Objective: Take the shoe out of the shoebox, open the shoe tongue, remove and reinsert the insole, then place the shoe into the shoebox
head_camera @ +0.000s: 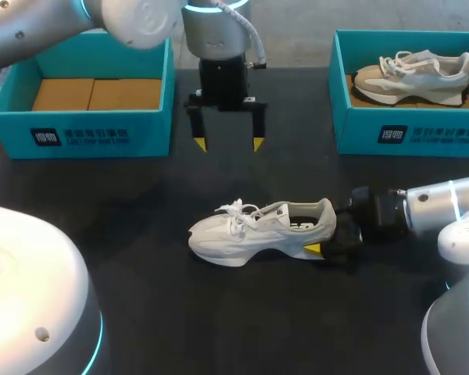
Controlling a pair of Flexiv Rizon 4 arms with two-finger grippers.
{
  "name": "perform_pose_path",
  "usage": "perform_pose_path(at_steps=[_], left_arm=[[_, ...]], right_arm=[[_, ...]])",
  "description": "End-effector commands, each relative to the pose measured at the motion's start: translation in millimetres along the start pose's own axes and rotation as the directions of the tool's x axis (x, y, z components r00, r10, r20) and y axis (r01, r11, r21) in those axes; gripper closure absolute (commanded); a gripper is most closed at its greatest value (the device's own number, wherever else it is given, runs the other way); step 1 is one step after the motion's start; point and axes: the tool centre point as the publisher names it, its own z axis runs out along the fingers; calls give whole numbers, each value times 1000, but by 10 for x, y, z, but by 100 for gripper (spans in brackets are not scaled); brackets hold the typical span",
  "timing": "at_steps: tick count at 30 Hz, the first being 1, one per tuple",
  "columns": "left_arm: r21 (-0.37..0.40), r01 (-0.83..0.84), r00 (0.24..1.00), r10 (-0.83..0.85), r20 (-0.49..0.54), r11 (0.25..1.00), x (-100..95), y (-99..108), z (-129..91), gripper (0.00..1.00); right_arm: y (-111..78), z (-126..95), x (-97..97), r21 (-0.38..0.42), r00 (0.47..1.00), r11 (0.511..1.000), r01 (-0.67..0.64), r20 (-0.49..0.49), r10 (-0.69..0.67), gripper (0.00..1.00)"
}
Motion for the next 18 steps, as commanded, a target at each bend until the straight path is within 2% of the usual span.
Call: perform_pose_path(at_steps=[1,9,11,18], left_arm=[[1,0,1000,0,-2,1000,-2,0,2,0],[-16,9,1000,-10,-14,1000,-18,-3,-1,0],[-22,-9,1000,8,-20,1000,6,58,7,0],[-79,-70,997,68,-22,994,337,229,98,0]], right_arm=[[15,1,10,4,1000,1000,0,1,0,100],[15,1,10,4,1000,1000,0,1,0,100],[15,1,10,4,1000,1000,0,1,0,100],[15,1,10,4,1000,1000,0,1,0,100]])
